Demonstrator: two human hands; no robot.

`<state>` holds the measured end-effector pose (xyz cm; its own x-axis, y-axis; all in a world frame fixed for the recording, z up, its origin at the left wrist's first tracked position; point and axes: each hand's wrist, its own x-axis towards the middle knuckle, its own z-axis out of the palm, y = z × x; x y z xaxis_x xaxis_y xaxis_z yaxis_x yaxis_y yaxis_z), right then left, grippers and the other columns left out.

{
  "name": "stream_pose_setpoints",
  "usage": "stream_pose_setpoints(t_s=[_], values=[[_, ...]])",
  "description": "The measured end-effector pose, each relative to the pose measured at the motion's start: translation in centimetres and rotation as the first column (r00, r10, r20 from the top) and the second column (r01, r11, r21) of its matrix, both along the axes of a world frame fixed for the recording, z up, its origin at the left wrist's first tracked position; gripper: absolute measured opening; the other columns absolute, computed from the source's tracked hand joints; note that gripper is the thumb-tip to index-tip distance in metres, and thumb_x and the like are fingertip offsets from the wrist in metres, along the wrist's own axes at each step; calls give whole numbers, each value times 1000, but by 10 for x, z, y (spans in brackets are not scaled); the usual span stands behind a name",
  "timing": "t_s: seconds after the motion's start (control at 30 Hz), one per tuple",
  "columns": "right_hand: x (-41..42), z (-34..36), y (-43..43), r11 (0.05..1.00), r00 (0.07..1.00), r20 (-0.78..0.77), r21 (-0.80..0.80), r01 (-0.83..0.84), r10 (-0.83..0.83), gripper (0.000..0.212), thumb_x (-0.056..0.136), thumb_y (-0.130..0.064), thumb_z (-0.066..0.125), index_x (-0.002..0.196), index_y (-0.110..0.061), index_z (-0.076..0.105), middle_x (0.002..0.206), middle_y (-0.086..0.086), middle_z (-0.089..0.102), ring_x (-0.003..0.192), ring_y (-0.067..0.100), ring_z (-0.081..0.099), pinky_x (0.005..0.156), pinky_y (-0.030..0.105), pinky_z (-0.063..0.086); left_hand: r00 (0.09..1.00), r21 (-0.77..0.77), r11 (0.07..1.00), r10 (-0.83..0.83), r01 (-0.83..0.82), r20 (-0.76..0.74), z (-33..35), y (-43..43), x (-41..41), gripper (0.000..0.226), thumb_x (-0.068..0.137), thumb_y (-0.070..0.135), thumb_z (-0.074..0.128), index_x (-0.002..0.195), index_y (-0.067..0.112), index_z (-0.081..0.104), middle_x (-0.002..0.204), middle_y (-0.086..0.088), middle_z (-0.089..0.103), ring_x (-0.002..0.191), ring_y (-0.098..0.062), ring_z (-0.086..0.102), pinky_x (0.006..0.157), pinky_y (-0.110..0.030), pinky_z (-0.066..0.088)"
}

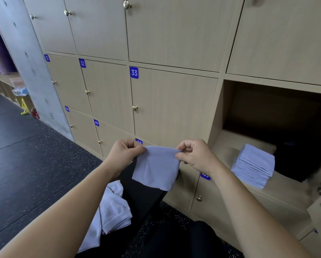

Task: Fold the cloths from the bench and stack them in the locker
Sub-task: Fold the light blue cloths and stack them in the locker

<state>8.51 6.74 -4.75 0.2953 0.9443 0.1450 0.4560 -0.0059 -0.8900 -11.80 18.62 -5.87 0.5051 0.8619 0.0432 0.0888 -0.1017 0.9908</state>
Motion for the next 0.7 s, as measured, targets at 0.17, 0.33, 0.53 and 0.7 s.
stream_pose_setpoints(t_s=[0.17,0.33,0.53,0.7], values=[[2,-5,-1,993,994,-26,62,103,-102,26,76,3,71,71,-22,65,69,8,62,62,15,53,65,31,48,998,27,999,34,-32,-54,-3,-3,4,9,74,5,72,67,7,68,80,-24,68,75,-22,61,87,-49,54],[5,-12,-4,975,972,-127,86,207,-195,26,78,-6,73,95,-22,60,79,-5,67,64,3,57,67,26,50,999,3,999,41,-41,-2,0,-6,19,13,81,-3,67,71,5,66,75,-12,68,76,-23,63,89,-48,54],[3,-27,-21,985,881,-446,-16,169,-158,24,94,-37,59,96,-15,69,93,-4,74,87,9,71,69,17,54,992,-77,996,-35,44,119,9,-20,48,17,83,-10,64,77,6,59,73,-10,63,68,-21,59,63,-29,50],[7,-31,-30,906,872,-363,140,399,-328,23,96,-27,59,77,-14,61,70,-4,63,56,-1,57,52,14,44,967,-308,947,-3,85,256,7,-31,76,31,85,0,68,113,6,57,71,2,64,71,-19,61,73,-34,49]])
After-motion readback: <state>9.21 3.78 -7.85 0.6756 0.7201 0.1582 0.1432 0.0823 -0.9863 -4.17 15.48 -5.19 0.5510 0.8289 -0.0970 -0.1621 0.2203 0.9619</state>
